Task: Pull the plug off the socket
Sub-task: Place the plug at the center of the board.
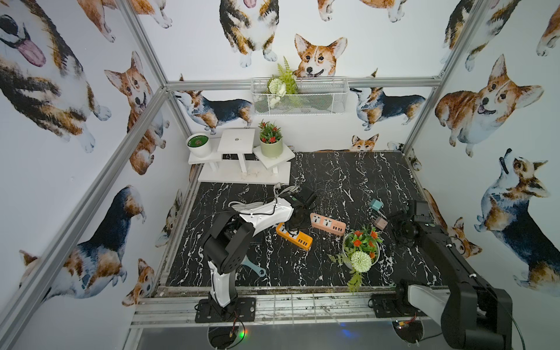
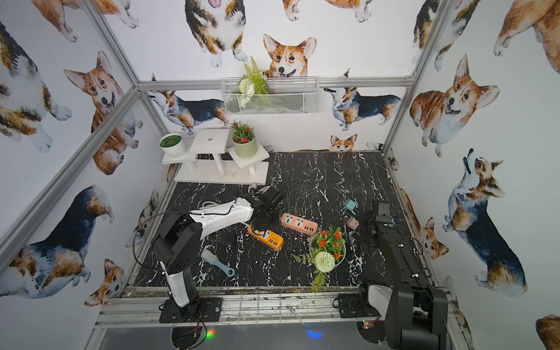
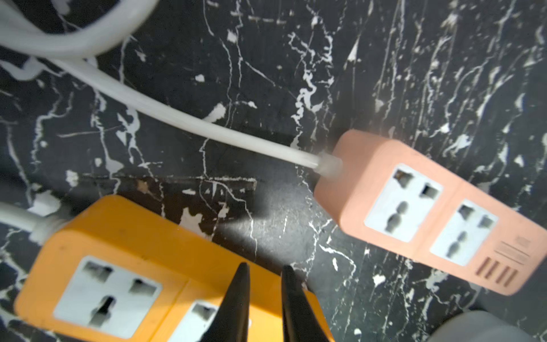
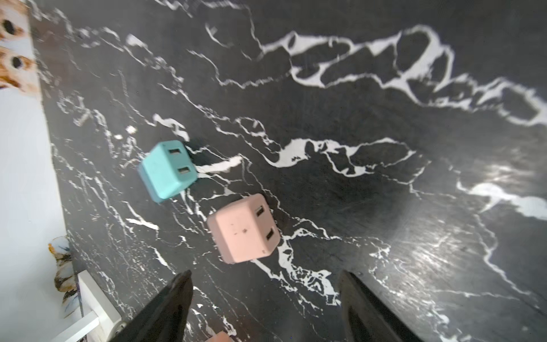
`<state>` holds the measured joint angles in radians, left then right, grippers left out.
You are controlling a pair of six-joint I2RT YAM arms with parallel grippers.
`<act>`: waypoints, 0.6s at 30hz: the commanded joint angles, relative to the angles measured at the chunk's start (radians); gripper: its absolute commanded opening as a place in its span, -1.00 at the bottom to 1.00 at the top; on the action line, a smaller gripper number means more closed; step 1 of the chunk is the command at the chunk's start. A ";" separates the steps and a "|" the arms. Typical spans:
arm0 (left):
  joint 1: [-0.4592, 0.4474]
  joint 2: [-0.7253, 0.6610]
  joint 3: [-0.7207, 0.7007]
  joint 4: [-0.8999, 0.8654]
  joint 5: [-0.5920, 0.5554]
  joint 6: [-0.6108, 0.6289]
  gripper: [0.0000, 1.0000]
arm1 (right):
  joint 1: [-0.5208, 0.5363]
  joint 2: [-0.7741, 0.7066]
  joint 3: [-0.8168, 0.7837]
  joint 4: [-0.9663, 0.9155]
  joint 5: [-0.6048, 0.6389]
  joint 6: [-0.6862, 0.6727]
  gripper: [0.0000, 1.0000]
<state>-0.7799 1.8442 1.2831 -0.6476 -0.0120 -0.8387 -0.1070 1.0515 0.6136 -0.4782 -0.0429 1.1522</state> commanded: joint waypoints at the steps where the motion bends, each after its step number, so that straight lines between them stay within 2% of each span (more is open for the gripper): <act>1: 0.000 -0.056 -0.005 -0.039 -0.037 -0.007 -0.57 | 0.000 -0.024 0.096 -0.135 0.114 -0.091 0.68; 4: 0.001 -0.124 0.007 -0.051 -0.069 -0.008 -0.52 | 0.004 -0.020 0.205 -0.166 0.154 -0.199 0.72; 6: 0.004 -0.171 0.027 -0.073 -0.092 -0.001 -0.36 | 0.010 -0.030 0.264 -0.161 0.177 -0.279 0.99; 8: 0.017 -0.231 0.050 -0.097 -0.122 0.014 0.04 | 0.015 -0.040 0.310 -0.141 0.182 -0.371 0.99; 9: 0.032 -0.259 0.060 -0.110 -0.133 0.020 0.35 | 0.014 -0.045 0.332 -0.121 0.177 -0.427 0.99; 10: 0.049 -0.282 0.066 -0.118 -0.135 0.026 0.81 | 0.015 -0.049 0.347 -0.105 0.168 -0.466 0.99; 11: 0.072 -0.307 0.072 -0.121 -0.134 0.040 1.00 | 0.015 -0.055 0.361 -0.079 0.147 -0.521 0.99; 14: 0.148 -0.361 0.101 -0.153 -0.145 0.107 1.00 | 0.025 -0.051 0.401 -0.058 0.156 -0.620 0.99; 17: 0.217 -0.425 0.109 -0.164 -0.200 0.210 1.00 | 0.036 -0.021 0.443 -0.099 0.302 -0.624 0.99; 18: 0.232 -0.441 0.113 -0.182 -0.254 0.226 1.00 | 0.034 -0.018 0.439 -0.086 0.313 -0.636 1.00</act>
<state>-0.5983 1.4506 1.3781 -0.7689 -0.1532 -0.7361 -0.0761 1.0172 1.0359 -0.5724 0.1482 0.6064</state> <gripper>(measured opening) 1.000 0.997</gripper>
